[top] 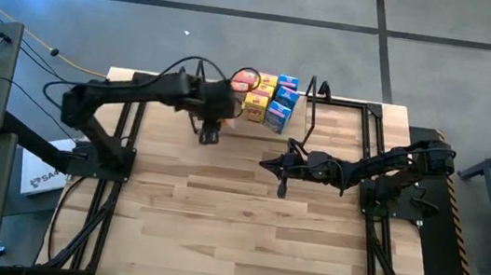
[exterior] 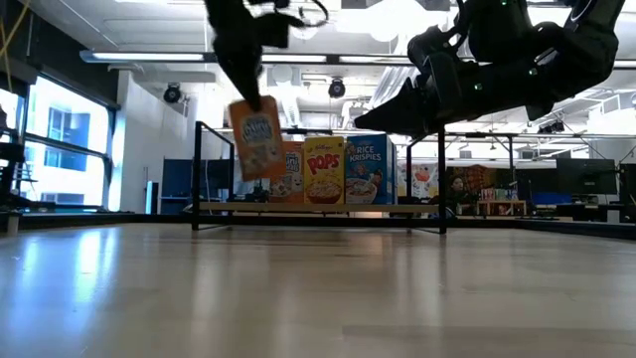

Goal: Stack cereal on shelf
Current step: Put the orange cereal box aligned with the other orange cereal boxes on the shelf

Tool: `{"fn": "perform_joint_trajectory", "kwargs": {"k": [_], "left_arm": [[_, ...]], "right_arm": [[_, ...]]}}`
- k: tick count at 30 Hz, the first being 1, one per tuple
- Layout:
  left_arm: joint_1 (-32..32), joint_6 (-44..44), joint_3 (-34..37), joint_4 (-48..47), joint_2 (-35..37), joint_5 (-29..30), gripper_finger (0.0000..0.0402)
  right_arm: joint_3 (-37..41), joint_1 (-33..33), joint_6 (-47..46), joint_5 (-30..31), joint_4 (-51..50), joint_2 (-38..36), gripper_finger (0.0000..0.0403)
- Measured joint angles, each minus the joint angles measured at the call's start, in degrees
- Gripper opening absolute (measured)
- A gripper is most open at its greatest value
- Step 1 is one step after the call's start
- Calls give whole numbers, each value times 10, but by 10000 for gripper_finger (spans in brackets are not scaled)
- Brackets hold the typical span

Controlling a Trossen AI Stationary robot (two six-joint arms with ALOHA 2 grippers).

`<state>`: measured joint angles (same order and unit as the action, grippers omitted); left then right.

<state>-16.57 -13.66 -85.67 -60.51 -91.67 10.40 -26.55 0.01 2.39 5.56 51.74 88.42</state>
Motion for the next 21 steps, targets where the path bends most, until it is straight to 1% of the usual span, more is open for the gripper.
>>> {"fn": "perform_joint_trajectory", "kwargs": {"k": [4, 9, 15, 21], "left_arm": [[-22, -50, -30, 8, -44, 8, 160], [-42, -75, -58, 9, -79, 5, 160], [-56, -66, -61, 8, -92, 1, 162], [-61, -80, -61, 23, -92, 2, 162]], "right_arm": [[0, 0, 0, 0, 0, 0, 0], [0, 0, 1, 0, 0, 0, 0], [0, 0, 5, 0, 0, 0, 0], [0, 0, 6, 0, -1, 0, 0]]}}
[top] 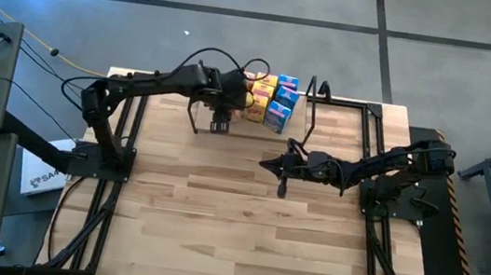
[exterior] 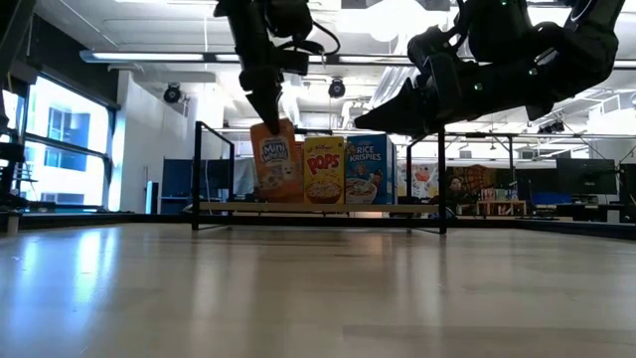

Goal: Stack cereal on shelf
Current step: Put the orange cereal box aligned with the other orange cereal boxes on the shelf

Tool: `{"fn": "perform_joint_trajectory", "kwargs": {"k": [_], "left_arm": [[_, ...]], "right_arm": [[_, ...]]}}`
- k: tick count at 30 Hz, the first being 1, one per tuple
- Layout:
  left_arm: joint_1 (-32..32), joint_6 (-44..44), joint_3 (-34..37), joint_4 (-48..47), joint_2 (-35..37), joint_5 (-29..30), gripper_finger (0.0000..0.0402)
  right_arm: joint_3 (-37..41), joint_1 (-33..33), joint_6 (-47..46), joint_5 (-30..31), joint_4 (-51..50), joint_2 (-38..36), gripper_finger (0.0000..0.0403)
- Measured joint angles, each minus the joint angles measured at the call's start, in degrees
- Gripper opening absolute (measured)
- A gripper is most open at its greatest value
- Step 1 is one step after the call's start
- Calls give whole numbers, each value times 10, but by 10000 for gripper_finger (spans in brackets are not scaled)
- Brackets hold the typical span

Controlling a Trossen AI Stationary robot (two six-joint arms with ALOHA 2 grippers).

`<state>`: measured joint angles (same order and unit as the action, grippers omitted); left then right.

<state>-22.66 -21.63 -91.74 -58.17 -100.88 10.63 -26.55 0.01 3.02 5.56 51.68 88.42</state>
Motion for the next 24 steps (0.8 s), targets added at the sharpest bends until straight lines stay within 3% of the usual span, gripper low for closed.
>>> {"fn": "perform_joint_trajectory", "kwargs": {"k": [6, 16, 24], "left_arm": [[-3, -10, 0, 18, 0, 2, 164], [-1, -10, 1, 27, -6, 5, 219], [-5, -14, 0, 28, -8, 26, 228]], "right_arm": [[0, 0, -2, 0, 0, 0, 0], [0, 0, -11, -2, 0, 0, 0], [0, 0, -11, -3, 0, 0, 0]]}}
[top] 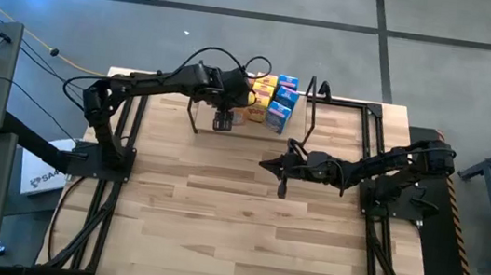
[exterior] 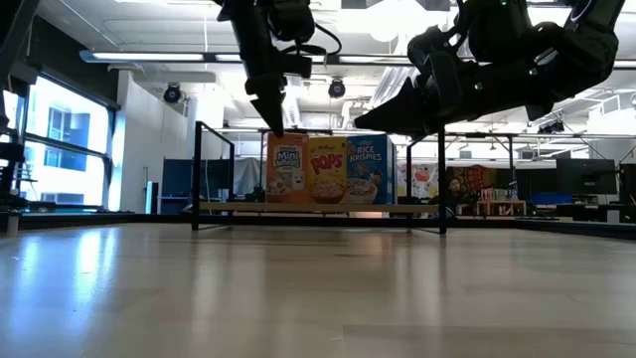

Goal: Stack cereal on shelf
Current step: Put the orange cereal box aligned with the other orange cereal boxes on the shelf

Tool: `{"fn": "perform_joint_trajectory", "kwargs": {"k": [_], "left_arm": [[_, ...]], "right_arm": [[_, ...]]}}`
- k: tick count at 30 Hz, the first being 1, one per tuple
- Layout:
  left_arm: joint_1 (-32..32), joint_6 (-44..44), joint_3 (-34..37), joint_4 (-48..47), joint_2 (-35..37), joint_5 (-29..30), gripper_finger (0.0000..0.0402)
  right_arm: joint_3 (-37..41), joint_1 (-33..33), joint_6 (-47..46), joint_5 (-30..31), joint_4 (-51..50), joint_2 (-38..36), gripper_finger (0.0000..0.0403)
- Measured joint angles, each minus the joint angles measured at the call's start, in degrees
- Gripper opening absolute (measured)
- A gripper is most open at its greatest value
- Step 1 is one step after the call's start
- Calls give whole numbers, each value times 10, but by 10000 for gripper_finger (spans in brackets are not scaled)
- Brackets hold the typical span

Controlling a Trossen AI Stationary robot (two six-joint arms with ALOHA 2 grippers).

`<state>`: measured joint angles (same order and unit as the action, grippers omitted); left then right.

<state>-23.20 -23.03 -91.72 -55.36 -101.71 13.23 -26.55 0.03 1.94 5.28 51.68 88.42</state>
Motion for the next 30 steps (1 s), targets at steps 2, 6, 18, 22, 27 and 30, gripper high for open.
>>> {"fn": "perform_joint_trajectory", "kwargs": {"k": [2, 6, 18, 22, 27, 30], "left_arm": [[-1, -4, 0, 0, 0, 23, 228], [1, -30, 0, -10, 4, 40, 225], [37, 40, 5, -16, 37, -99, 76], [43, 60, 61, 56, 35, -99, 12], [42, 94, 136, 133, 34, -55, 13], [42, 118, 175, 183, 34, -31, 10]], "right_arm": [[0, 0, 0, 0, 0, 0, 0], [0, 0, 0, 0, 0, 0, 0], [0, 0, 5, -2, -2, 0, 0], [0, 0, 5, -2, -4, 0, 0], [0, 0, 6, -2, -4, 0, 0], [0, 0, 6, -2, -4, 0, 0]]}}
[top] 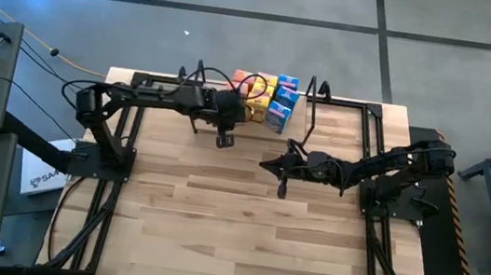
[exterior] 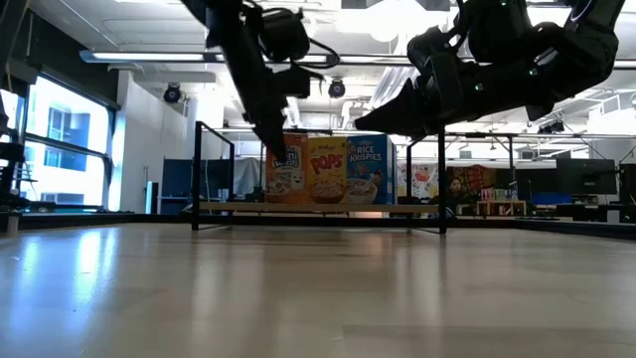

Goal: Stack cereal on shelf
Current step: Put the orange cereal box aligned with the other orange cereal boxes on the shelf

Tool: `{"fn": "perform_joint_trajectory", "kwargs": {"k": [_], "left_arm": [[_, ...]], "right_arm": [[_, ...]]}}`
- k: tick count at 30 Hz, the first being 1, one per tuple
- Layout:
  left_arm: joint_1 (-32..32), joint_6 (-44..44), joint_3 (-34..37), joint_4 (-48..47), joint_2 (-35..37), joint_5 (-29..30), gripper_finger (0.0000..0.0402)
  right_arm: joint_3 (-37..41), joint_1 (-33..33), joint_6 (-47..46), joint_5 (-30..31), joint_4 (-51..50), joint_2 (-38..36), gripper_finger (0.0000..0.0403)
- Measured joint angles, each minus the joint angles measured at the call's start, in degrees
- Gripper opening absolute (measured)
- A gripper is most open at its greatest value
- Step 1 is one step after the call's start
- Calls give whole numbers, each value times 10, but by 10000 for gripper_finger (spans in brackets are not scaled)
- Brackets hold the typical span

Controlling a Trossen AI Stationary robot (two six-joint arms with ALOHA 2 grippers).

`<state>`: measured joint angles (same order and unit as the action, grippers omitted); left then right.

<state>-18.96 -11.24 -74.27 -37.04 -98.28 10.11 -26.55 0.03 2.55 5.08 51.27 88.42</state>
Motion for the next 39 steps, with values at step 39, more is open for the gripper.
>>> {"fn": "perform_joint_trajectory", "kwargs": {"k": [39], "left_arm": [[-2, 11, 49, 86, 0, 133, 1]], "right_arm": [[0, 0, 3, 2, 0, 0, 0]]}}
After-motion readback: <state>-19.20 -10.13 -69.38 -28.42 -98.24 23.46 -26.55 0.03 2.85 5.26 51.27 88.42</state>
